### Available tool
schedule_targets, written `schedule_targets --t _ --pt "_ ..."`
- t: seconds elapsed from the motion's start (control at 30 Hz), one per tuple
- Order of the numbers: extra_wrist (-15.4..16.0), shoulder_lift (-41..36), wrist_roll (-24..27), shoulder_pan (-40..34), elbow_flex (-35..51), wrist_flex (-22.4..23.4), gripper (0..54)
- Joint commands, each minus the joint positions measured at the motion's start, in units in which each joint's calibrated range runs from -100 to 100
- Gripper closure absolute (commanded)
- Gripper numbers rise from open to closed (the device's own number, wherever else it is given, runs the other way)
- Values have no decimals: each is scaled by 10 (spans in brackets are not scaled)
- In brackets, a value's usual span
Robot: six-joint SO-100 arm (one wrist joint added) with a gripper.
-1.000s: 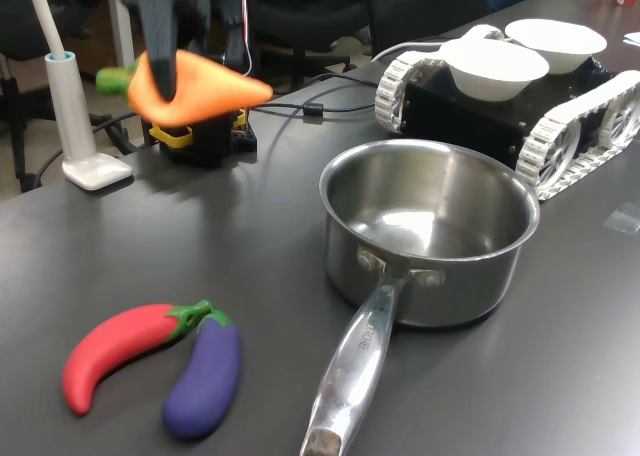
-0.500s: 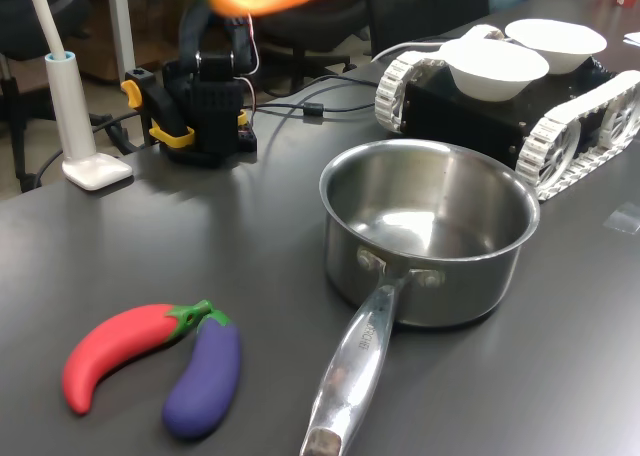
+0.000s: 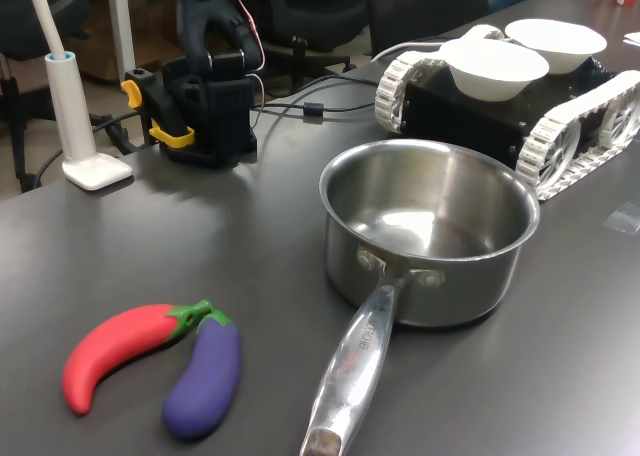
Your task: Pick up the chilli and place them in the pan
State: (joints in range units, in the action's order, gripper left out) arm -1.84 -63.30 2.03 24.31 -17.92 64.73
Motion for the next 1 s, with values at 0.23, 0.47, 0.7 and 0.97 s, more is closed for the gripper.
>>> schedule_targets --t 0.23,0.47,0.7,0.97 --pt "-24 20 8 -153 2 -62 536" --pt "-46 40 7 -187 -74 -95 536" --pt "-53 51 7 -201 -156 -141 536" --pt "-57 55 8 -206 -249 -192 536"
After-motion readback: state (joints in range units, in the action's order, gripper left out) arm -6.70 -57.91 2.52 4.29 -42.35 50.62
